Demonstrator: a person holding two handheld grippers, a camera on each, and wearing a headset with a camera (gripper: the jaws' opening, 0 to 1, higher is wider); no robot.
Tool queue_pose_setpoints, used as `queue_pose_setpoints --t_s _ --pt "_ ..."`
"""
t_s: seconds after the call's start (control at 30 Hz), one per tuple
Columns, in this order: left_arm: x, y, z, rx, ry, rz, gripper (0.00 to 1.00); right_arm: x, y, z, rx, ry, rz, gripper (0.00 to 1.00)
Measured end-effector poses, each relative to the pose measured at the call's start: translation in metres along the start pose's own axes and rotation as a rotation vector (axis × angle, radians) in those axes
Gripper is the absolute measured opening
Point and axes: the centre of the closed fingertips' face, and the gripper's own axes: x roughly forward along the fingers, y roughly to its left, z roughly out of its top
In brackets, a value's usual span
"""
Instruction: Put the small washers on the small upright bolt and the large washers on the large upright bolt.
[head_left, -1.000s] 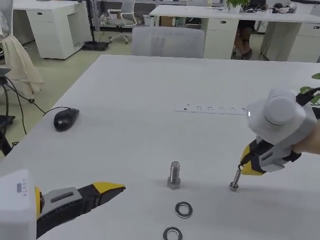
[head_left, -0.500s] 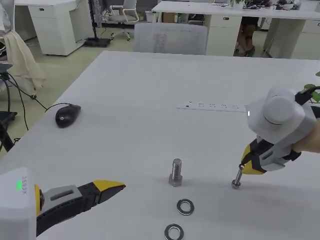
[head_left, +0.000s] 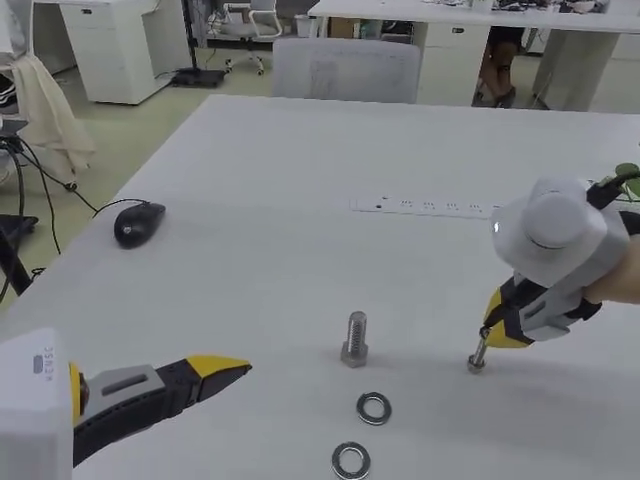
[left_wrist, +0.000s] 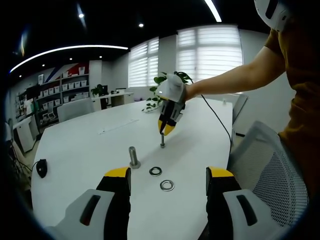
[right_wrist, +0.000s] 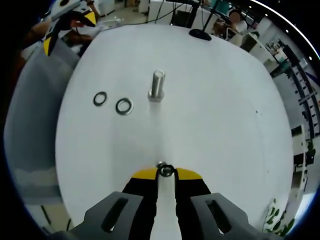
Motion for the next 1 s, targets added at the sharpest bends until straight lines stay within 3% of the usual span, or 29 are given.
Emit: queue_pose_setpoints --t_s 1.0 --pt "-0.002 0.002 -0.007 -0.02 0.008 0.008 0.59 0.03 0.005 -0.013 -0.005 0.049 0.036 0.12"
